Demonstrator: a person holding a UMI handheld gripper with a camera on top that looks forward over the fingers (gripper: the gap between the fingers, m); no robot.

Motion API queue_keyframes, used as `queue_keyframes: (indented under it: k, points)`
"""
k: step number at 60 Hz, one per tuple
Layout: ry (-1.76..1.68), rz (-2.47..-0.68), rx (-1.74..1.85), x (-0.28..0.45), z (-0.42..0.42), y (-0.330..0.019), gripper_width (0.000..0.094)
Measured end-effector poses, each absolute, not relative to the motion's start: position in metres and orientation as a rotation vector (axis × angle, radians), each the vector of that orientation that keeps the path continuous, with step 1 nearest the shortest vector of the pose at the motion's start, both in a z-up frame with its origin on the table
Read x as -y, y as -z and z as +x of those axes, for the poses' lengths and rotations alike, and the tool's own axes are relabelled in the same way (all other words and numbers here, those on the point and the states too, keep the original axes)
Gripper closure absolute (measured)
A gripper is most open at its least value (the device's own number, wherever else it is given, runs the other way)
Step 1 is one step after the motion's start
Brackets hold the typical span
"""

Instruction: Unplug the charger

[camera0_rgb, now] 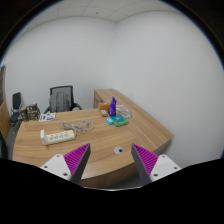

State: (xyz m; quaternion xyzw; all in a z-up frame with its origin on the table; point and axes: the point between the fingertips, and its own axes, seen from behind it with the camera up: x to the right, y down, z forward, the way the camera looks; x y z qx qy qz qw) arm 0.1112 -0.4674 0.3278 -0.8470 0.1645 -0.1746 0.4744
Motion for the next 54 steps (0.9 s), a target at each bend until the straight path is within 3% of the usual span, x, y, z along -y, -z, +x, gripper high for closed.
queue_keyframes:
  k: [10,28,34,42,54]
  points:
    - [0.410,-2.117,-0.386,0.470,0.098,-0.292,0.0079]
    - [0.281,-2.312,-0.198,0.453,-0.005,-0.147,0.0082]
    - [0.146,-2.291,-0.118,0.400,-0.072,-0.120,0.0078]
    - [0.001,-2.185,-0.013,0.299,-0.150,-0.108,0.0082]
    - [-0.018,-2.072,0.048,0.158,-0.202,-0.094,0.0110]
